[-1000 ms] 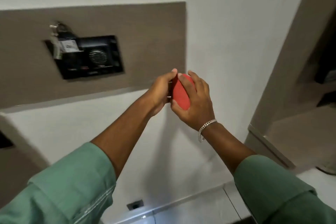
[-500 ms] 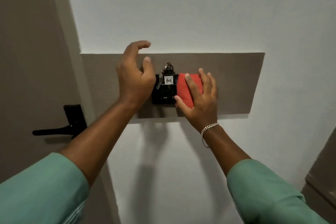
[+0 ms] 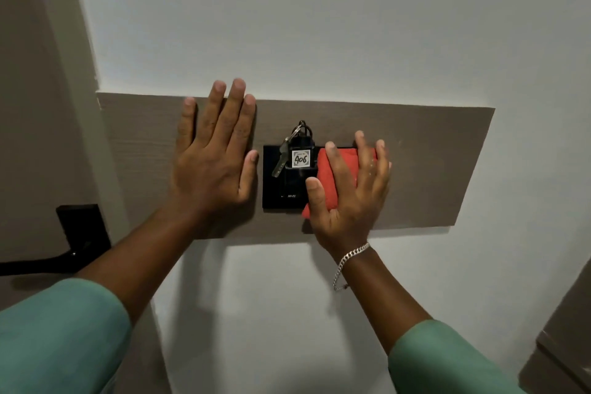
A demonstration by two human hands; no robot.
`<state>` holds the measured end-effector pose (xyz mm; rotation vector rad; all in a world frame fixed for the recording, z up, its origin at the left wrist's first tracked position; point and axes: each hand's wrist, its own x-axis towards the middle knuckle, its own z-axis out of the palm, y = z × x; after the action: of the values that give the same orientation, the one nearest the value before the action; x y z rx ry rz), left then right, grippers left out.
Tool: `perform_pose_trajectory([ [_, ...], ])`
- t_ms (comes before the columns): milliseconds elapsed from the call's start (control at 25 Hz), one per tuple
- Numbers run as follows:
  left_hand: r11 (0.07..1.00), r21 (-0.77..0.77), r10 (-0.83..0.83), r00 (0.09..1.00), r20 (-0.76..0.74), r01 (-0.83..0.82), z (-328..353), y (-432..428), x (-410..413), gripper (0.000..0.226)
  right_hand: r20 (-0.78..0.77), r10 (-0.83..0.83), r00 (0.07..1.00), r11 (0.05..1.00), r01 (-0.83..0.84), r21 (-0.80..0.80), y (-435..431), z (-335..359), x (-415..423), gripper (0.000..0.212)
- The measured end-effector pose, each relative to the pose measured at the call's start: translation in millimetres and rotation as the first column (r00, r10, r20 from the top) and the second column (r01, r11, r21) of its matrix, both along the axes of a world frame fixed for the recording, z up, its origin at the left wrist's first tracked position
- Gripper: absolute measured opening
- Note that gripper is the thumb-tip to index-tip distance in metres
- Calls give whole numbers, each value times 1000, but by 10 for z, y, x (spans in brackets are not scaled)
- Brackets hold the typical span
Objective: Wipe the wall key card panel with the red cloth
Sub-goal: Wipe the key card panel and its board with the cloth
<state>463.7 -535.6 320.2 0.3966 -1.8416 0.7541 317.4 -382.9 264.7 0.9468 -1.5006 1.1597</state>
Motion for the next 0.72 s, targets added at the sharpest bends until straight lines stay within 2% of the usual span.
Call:
perform_pose_trajectory([
  [80, 1000, -4, 5, 1000, -5, -5, -2, 10, 7, 72, -173, 1, 985, 998, 10, 61, 94, -33, -166, 45],
  [120, 1000, -5, 6, 1000, -4, -7, 0, 29, 4, 72, -203, 20, 979, 997, -4, 78, 141, -31, -238, 43],
  [280, 1000, -21, 19, 1000, -17, -20, -6, 33, -3, 71, -34, 76, 997, 997, -76, -21, 23, 88, -64, 38],
  [440, 1000, -21, 18, 1000, -18, -18, 6, 24, -7, 72, -277, 96, 956, 982, -45, 183, 229, 212, -297, 40],
  [480, 1000, -21, 17, 1000, -18, -17, 11, 26, -8, 72, -298, 101, 949, 978, -40, 203, 300, 236, -382, 40],
  [640, 999, -30, 20, 1000, -24, -21, 6, 34, -11, 72, -53, 83, 995, 996, -82, 25, 120, 184, -150, 36],
  [720, 999, -35, 26, 999, -25, -27, 0, 40, -20, 71, -82, 109, 991, 993, -105, 48, 77, 178, -84, 35],
])
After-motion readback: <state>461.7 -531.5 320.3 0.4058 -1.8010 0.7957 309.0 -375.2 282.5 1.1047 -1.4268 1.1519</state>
